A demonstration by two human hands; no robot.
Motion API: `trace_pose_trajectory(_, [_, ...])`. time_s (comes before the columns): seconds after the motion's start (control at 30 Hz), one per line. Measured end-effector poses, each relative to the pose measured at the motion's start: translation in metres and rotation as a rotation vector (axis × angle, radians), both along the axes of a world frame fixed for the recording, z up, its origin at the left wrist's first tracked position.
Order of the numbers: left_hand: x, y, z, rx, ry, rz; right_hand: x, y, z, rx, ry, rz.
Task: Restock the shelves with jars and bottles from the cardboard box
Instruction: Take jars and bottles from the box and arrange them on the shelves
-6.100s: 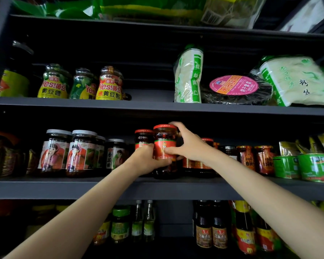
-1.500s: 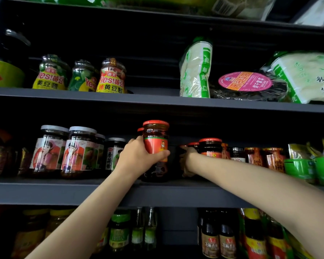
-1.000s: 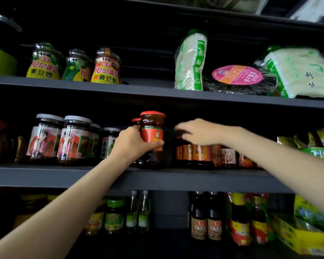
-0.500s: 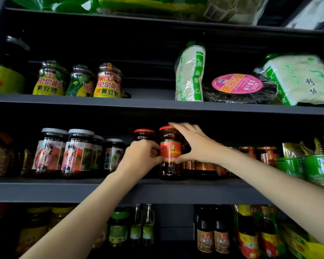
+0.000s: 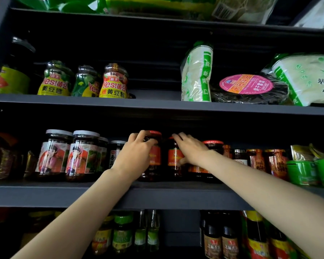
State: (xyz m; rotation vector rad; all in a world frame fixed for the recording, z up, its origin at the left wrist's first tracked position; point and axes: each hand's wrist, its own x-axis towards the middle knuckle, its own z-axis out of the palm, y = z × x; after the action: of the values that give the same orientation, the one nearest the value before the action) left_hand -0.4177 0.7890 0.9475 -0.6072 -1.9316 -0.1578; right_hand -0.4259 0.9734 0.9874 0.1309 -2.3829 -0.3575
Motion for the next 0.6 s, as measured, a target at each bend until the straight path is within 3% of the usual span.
trace_pose_trajectory(0.23, [0.0,-0.001,-0.001,0.053,-0.066,-0.048,0.01,0.004,0.0,0.07,0.121,0.1])
trace_pose_trajectory(0.4, [0.004,0.0,0.001,0.144,-0.17,-0.07,0.025,0.004,-0.014,0.12,-0.383,-0.066])
trace_pose_trajectory(0.6, [0.003,-0.001,0.0,0.154,-0.177,-0.083,0.005,-0.008,-0.017,0.277,-0.514,-0.304])
